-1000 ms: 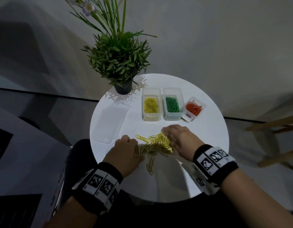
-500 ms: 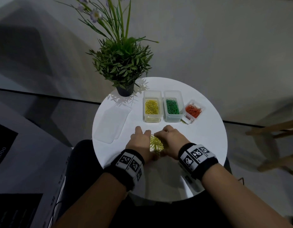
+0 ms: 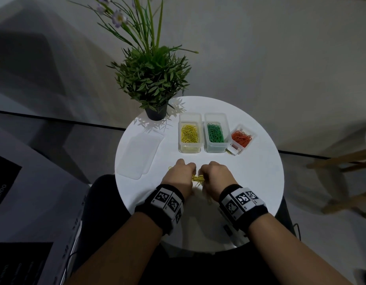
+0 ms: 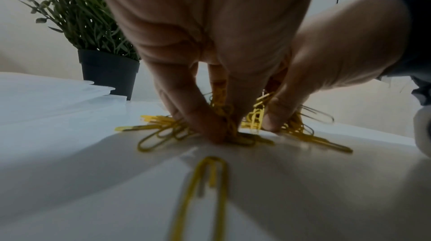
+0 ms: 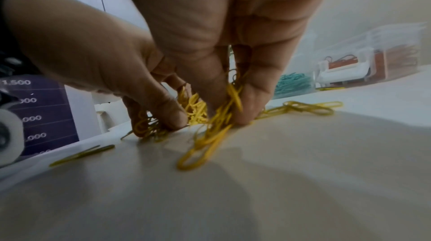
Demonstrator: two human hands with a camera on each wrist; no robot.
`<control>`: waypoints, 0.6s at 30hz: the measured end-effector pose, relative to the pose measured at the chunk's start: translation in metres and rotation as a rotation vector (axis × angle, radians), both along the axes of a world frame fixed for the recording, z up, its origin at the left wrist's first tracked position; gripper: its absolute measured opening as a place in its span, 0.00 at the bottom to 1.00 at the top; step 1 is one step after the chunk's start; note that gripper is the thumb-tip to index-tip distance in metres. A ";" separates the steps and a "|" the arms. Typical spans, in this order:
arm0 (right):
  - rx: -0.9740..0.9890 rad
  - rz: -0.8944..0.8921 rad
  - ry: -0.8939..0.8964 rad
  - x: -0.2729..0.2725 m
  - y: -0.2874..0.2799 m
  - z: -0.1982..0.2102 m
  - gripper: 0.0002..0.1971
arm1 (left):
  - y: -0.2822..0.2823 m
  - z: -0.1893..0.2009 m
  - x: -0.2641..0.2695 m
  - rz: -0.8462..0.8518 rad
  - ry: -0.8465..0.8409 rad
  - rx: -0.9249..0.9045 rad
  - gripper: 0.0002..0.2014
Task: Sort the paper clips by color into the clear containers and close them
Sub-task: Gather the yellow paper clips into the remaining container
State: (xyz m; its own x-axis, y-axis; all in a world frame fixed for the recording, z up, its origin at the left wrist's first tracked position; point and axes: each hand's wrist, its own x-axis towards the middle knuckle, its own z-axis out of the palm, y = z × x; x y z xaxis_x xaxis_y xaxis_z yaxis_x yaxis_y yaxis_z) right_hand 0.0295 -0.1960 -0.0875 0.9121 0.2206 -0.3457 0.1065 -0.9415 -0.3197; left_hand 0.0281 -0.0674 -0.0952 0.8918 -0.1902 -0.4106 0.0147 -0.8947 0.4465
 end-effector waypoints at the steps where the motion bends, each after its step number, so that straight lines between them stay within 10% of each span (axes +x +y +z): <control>1: 0.015 -0.026 -0.002 0.000 -0.002 0.001 0.12 | 0.000 -0.001 0.001 -0.003 -0.011 0.000 0.13; 11: 0.552 -0.407 0.074 0.037 -0.018 0.040 0.11 | 0.017 0.004 0.013 0.078 -0.030 -0.180 0.12; 18: 0.590 -0.436 -0.041 0.104 0.018 0.061 0.10 | 0.026 0.006 0.016 0.139 -0.021 -0.268 0.09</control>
